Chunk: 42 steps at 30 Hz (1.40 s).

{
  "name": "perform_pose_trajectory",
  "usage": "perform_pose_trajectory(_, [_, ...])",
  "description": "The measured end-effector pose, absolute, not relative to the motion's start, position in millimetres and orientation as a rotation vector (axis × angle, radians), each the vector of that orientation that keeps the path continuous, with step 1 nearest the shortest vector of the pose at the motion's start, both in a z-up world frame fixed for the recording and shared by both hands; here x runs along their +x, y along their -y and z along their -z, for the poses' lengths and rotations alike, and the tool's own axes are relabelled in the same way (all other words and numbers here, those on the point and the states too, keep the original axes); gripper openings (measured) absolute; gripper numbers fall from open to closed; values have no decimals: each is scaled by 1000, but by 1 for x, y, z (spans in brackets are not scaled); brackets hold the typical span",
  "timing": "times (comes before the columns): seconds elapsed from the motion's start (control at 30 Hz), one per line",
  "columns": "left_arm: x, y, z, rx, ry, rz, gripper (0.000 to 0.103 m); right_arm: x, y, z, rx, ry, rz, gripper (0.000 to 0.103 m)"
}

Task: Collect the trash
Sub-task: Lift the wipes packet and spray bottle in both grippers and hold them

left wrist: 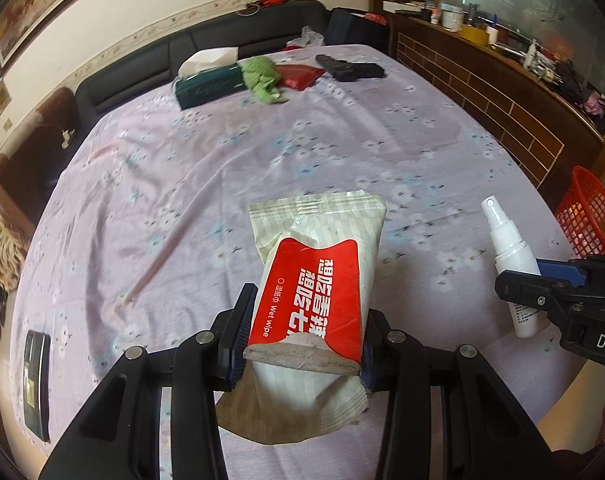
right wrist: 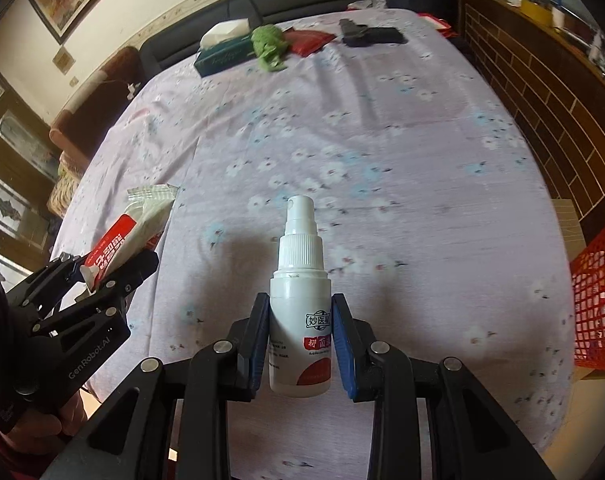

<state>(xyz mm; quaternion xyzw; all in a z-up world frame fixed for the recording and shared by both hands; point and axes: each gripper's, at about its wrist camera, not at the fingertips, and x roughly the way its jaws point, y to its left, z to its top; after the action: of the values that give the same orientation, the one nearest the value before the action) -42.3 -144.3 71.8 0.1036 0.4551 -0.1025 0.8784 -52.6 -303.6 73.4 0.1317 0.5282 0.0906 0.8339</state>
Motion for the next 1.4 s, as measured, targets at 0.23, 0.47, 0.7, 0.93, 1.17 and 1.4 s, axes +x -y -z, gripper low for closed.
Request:
perform_pose_trajectory(0.23, [-44,174,-79,246,-936,230,41,-59,332,-75,312,-1101,-172,32])
perform_pose_trajectory(0.47, [-49,198,-83,221,-936,199,41,-66,362,-75,309,-1099,-174,32])
perform_pose_trajectory(0.7, [-66,214,-87,173,-958,110,41,-72,384,-72,252,-1116,-233,32])
perform_pose_trajectory(0.93, [-82,209,-88,162,-979,50,41,-80,389,-70,212,-1127,-305,32])
perform_pose_trajectory(1.17, [-74,199,-89,179,-953,113,41,-83,379,-68,238,-1120,-280,32])
perform_pose_trajectory(1.4, [-70,180,-86,199,-919,185,41,-80,363,-81,259,-1090,-194,32])
